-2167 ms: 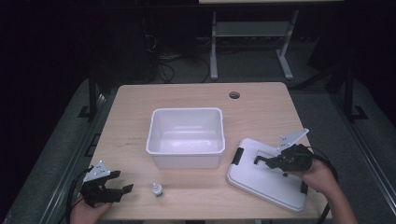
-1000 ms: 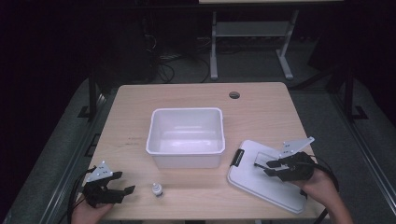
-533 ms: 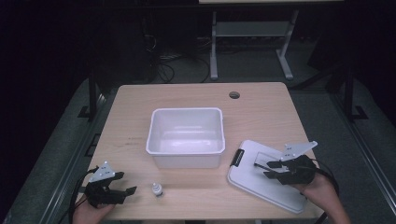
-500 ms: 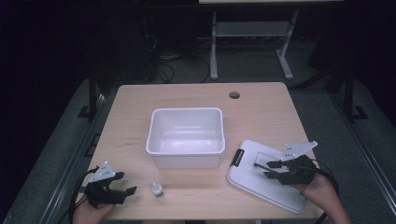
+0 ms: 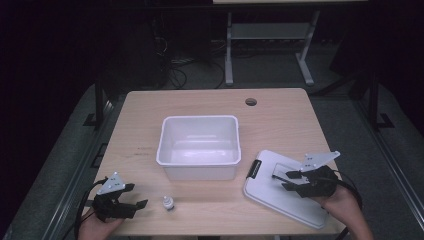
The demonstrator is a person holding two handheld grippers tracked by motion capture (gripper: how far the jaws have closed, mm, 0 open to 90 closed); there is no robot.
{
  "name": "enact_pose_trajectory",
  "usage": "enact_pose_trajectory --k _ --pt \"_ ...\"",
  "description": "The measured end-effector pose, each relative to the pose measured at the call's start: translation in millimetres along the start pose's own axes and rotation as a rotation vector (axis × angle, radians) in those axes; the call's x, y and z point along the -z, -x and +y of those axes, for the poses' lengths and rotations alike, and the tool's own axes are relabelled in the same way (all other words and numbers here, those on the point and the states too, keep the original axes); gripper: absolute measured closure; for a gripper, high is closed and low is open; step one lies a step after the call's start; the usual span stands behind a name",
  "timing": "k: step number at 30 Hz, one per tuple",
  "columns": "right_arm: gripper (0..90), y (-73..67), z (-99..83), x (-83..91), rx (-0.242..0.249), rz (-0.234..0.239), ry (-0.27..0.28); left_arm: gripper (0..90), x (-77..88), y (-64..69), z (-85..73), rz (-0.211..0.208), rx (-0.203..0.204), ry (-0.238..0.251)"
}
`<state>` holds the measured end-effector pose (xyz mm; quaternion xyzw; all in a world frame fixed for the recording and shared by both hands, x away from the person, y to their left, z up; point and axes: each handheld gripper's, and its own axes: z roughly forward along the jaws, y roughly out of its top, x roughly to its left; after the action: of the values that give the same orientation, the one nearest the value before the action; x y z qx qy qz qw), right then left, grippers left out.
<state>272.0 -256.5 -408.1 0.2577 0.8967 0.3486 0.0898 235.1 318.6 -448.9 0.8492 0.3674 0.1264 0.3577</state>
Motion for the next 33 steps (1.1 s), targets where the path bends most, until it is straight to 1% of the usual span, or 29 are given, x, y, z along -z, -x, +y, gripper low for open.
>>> enact_pose_trajectory --k 7,12,13,15,17,21,24,27,31,33 --pt "53.5 -0.6 4.0 -4.5 0.013 0.003 -0.018 21.1 2.4 5.4 8.5 -0.023 -0.033 -0.009" --pt "52.4 -1.0 4.8 -6.4 0.013 0.006 -0.023 21.2 6.1 10.8 12.4 -0.058 -0.066 -0.025" --pt "52.2 -0.8 4.7 -7.0 0.016 0.009 -0.023 21.2 7.1 11.7 13.2 -0.066 -0.079 -0.029" --pt "51.5 -1.0 4.7 -7.7 0.019 0.009 -0.025 21.5 9.2 13.8 15.0 -0.086 -0.092 -0.033" --pt "51.1 -1.0 4.9 -8.1 0.018 0.009 -0.028 22.1 11.6 15.7 17.4 -0.096 -0.110 -0.038" --pt "50.2 -1.4 5.6 -7.4 0.016 0.008 -0.030 23.4 15.6 18.5 23.4 -0.130 -0.133 -0.049" --pt "49.4 -1.1 5.8 -6.5 0.019 0.006 -0.030 23.6 16.7 20.4 28.5 -0.151 -0.155 -0.070" --pt "47.8 -1.0 5.3 -5.8 0.016 0.002 -0.034 24.3 14.9 23.5 33.8 -0.176 -0.162 -0.113" --pt "47.4 -1.4 4.5 -6.3 0.015 0.005 -0.036 24.1 14.4 26.7 39.4 -0.195 -0.176 -0.137" --pt "47.0 -1.7 4.3 -6.7 0.015 0.004 -0.037 23.4 13.4 29.2 42.8 -0.202 -0.190 -0.144"
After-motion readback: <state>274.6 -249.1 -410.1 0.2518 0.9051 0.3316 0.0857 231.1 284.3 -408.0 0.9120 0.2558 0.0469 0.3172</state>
